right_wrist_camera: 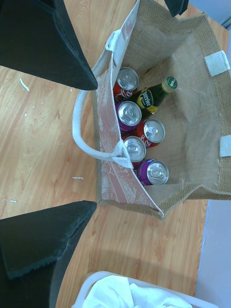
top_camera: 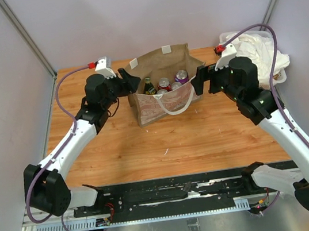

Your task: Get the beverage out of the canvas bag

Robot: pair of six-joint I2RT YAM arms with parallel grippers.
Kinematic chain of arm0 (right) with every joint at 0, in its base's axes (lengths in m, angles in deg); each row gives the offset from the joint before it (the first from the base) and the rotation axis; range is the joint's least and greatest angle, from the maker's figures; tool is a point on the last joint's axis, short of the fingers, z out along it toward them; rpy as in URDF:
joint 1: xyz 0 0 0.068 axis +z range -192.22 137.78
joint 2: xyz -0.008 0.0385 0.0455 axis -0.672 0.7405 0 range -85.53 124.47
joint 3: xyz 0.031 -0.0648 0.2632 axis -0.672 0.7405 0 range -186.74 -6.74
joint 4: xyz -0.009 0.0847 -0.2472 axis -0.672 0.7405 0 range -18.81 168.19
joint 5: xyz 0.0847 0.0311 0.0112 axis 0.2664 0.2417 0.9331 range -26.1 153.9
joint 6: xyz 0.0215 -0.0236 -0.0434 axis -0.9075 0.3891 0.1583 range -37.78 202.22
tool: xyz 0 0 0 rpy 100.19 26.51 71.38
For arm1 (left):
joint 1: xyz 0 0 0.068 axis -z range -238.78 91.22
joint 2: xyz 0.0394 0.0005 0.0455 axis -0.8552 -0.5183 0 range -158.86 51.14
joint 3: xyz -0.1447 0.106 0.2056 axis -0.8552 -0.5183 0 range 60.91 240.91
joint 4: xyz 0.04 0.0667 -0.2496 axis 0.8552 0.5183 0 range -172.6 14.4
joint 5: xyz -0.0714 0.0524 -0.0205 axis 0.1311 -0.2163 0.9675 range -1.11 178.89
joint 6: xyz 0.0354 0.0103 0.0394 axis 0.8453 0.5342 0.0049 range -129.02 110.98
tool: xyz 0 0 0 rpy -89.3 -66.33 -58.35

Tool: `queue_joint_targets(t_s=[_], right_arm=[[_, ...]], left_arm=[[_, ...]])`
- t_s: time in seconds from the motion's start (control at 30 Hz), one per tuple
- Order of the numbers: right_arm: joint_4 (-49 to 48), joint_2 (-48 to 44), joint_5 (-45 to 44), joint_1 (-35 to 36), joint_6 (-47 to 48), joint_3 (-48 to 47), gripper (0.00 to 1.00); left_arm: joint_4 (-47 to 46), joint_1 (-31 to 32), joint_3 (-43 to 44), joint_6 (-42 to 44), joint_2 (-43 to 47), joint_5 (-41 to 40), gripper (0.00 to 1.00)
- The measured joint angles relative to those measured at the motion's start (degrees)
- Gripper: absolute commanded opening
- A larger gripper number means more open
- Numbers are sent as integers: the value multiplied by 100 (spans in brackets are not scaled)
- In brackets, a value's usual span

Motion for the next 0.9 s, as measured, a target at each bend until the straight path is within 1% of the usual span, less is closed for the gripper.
queue_joint_targets(t_s=[0.07,0.13,0.17,0.23,0.3,0.47,0.6,0.73,0.9], right_arm=[[0,2,0,0,31,0,99],[-2,11,4,2,55,0,100],[-7,17,9,2,61,0,98],[-42,61,31,4,72,0,93],[-90,144,72,22,81,-4,87],[-118,483,223,111,131,-188,70],[-114,721,330,205,175,-341,60],[-109,977,361,356,267,-501,56],[-98,1193,389,498,343,-557,54]], left_arm=[[116,22,2,11,4,-109,60],[216,42,0,17,4,-186,54],[243,46,-11,13,7,-216,49],[243,55,-76,-2,9,-225,37],[203,85,-271,-11,31,-221,28],[-74,304,-708,-127,192,-203,14],[-186,483,-789,-116,199,-234,2],[-293,610,-881,-96,208,-306,1],[-382,667,-1071,-81,332,-398,1]])
